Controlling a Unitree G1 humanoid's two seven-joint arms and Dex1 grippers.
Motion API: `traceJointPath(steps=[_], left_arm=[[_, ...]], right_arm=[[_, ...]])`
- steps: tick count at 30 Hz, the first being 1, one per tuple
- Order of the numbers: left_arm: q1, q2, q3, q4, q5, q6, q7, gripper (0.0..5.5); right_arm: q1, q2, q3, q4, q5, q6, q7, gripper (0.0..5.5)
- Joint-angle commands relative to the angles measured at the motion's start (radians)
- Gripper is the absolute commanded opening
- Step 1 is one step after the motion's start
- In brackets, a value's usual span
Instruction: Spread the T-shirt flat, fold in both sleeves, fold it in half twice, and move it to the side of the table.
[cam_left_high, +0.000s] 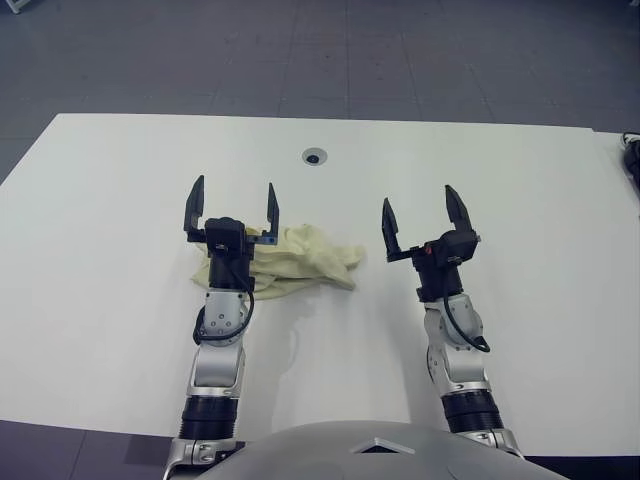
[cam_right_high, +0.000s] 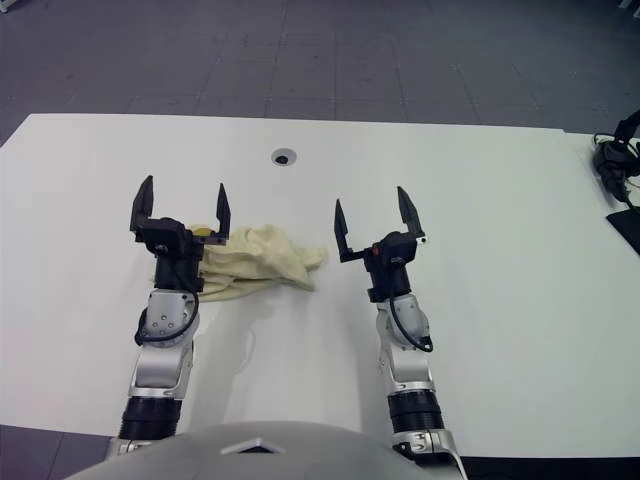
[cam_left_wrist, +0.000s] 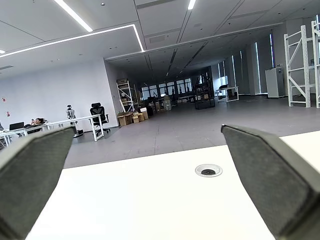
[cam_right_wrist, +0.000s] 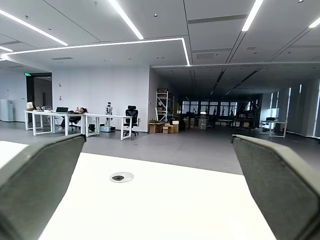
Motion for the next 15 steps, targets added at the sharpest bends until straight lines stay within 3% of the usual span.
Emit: traceJointPath(steps=[1,8,15], left_arm=[[-0.018,0.004,-0.003,0.019,0.004,-0.004,0.001,5.39],[-0.017,0.005,0.008,0.012,0.001,-0.003,0.007,5.39],[-0.028,0.002,0.014,0.023,0.003,-0.004,0.014,5.39]], right_arm=[[-0.005,0.000,0.013,0.011,0.006,-0.008,0.015,5.40],[0.052,-0.025,0.142,-0.039,0.062,-0.012,0.175,5.40],[0.067,-0.051,0.198,-0.018,0.050,0.039,0.240,5.40]])
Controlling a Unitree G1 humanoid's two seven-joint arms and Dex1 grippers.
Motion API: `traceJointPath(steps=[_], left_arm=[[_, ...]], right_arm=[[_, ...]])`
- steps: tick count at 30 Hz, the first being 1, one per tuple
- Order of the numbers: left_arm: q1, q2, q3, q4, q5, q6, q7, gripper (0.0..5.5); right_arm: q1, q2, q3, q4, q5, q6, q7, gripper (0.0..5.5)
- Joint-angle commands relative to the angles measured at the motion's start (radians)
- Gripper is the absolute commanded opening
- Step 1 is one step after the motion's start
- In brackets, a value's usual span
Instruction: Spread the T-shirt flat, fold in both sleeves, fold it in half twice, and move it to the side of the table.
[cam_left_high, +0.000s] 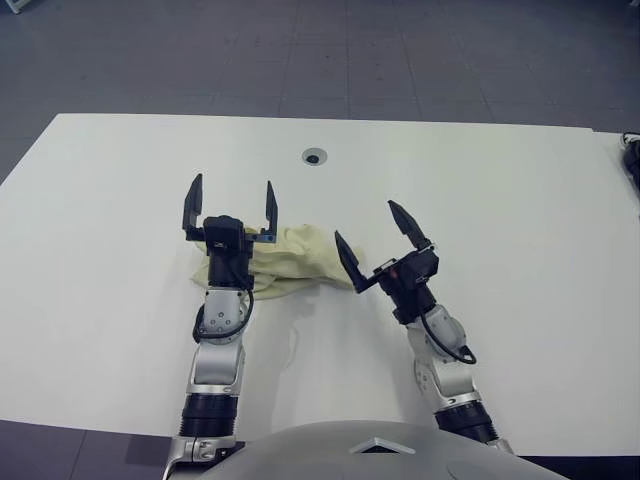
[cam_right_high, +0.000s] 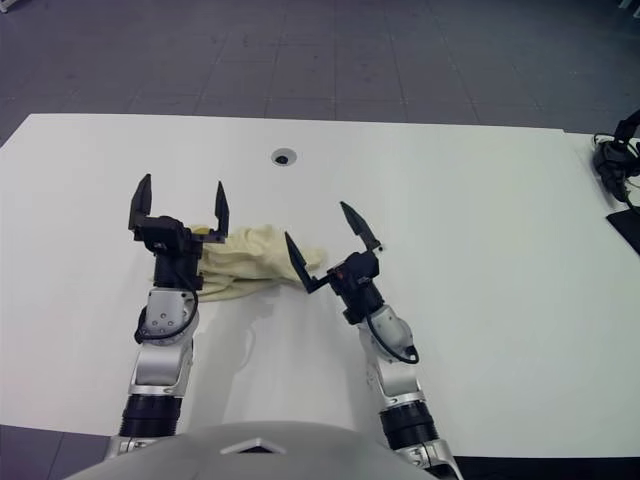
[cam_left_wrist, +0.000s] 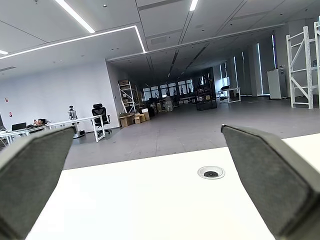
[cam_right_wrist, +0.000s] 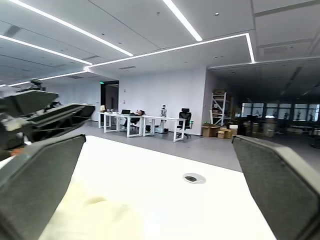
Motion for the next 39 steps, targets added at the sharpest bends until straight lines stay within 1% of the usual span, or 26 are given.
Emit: traceJointPath(steps=[1,4,7,10,12,14,24,39], left_arm=[[-0.019,0.002,0.003,0.015,0.004,0.002,0.009,5.39],[-0.021,0.001,0.001,0.015,0.005,0.003,0.010,5.39],[-0.022,0.001,0.000,0.017,0.006,0.001,0.011,5.39],[-0.015,0.001,-0.002,0.006,0.007,0.003,0.011,5.39],[-0.014,0.001,-0.004,0.005,0.009,-0.001,0.010,5.39],[-0.016,0.004,-0.001,0.014,0.008,-0.006,0.011,5.39],[0.000,0.005,0.006,-0.010,0.005,0.000,0.011,5.39],[0.009,0.004,0.014,-0.031,0.004,0.003,0.014,5.39]], right_arm=[[0.005,-0.025,0.028,0.036,-0.033,0.056,0.023,5.40],[0.006,-0.019,0.029,0.037,-0.028,0.053,0.024,5.40],[-0.034,0.031,-0.074,0.019,0.035,0.025,-0.074,5.40],[-0.090,0.047,-0.193,0.051,-0.001,0.004,-0.208,5.40],[-0.106,0.047,-0.238,0.070,-0.061,-0.009,-0.284,5.40],[-0.117,0.050,-0.258,0.095,-0.097,-0.022,-0.328,5.40],[-0.117,0.058,-0.259,0.084,-0.122,-0.021,-0.368,5.40],[-0.100,0.053,-0.238,0.061,-0.112,-0.015,-0.354,5.40]])
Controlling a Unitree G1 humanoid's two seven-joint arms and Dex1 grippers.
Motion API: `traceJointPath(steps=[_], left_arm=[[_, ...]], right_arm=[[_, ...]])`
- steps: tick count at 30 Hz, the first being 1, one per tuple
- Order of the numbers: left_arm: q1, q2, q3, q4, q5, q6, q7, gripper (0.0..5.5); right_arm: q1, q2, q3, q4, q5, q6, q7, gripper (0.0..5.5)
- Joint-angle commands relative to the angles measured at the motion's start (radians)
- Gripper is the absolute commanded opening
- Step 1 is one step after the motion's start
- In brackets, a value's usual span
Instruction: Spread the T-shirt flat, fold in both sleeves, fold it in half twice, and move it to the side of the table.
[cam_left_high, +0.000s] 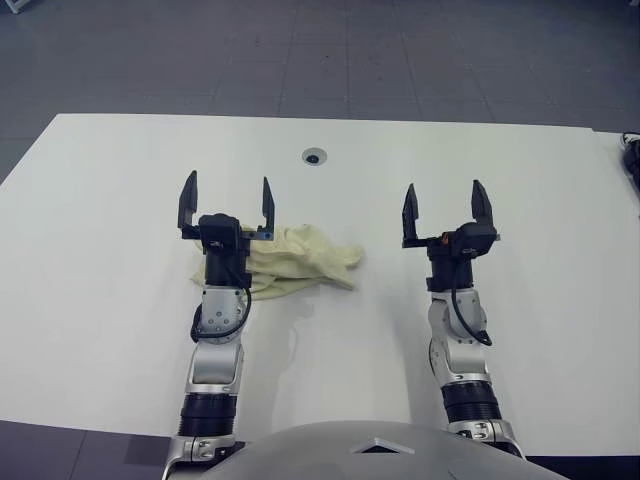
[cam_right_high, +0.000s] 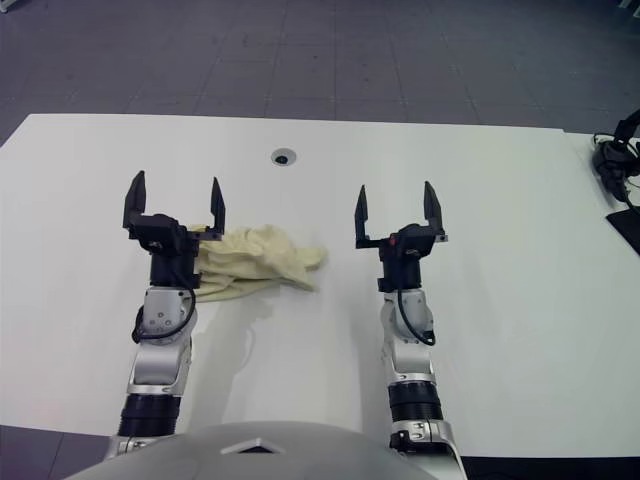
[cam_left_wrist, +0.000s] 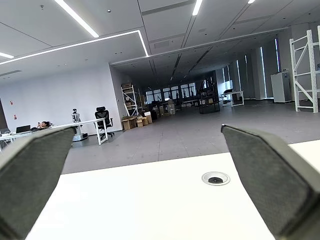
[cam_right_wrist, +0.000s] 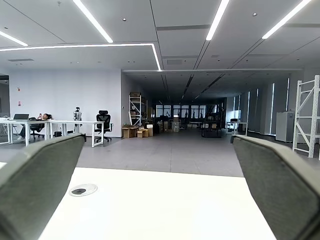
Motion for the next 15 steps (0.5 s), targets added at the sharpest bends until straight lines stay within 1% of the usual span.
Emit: traceJointPath(steps=[1,3,5,11,15], left_arm=[[0.009,0.003,0.005,-0.017,0.004,0.009,0.006,5.39],[0.007,0.002,0.004,-0.018,0.004,0.011,0.005,5.39],[0.003,0.000,0.009,-0.013,0.005,0.007,0.011,5.39],[-0.004,-0.001,0.041,-0.018,0.008,0.014,0.045,5.39],[-0.009,-0.007,0.062,-0.018,0.014,0.014,0.076,5.39]], right_arm=[[0.011,0.001,0.008,-0.021,0.009,0.012,0.008,5.40],[0.015,0.000,0.011,-0.027,0.011,0.013,0.012,5.40],[0.022,-0.009,0.040,-0.026,0.031,0.016,0.058,5.40],[0.106,-0.076,0.254,-0.055,0.021,0.020,0.288,5.40],[0.137,-0.110,0.334,-0.047,0.015,0.050,0.375,5.40]])
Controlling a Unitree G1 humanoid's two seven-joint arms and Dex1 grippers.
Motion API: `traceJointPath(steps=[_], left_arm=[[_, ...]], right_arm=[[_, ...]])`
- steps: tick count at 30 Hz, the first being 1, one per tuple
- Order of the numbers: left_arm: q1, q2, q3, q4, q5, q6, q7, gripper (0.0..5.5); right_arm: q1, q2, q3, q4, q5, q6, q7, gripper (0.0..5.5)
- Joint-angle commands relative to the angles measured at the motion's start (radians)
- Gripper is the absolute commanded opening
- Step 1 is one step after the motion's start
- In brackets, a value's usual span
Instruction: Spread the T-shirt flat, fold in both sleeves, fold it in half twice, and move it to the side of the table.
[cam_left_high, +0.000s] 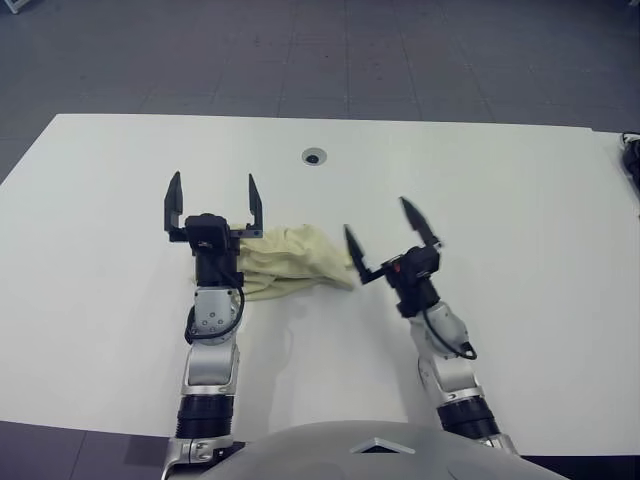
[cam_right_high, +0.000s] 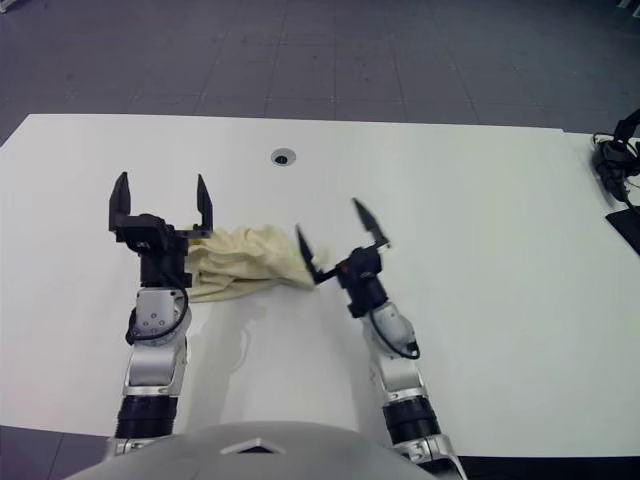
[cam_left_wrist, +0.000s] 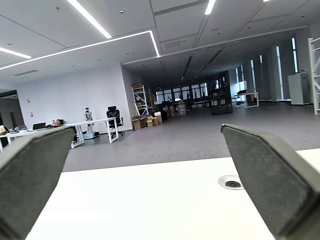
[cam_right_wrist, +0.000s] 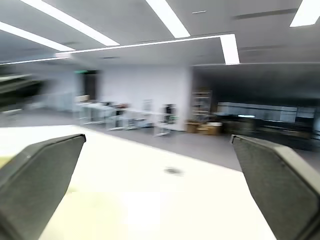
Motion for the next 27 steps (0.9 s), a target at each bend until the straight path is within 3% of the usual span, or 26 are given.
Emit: traceJointPath(steps=[1,12,27], left_arm=[[-0.016,-0.004,0.024,-0.005,0.013,0.013,0.031,5.39],[-0.054,-0.008,0.017,0.051,0.027,0.013,0.050,5.39],[-0.062,-0.004,0.004,0.063,0.033,0.009,0.046,5.40]], right_arm=[[0.024,-0.037,0.057,0.004,-0.010,0.033,0.068,5.40],[-0.059,-0.095,0.095,0.082,-0.206,0.047,0.045,5.40],[-0.138,-0.090,0.118,0.129,-0.272,0.049,-0.005,2.97]])
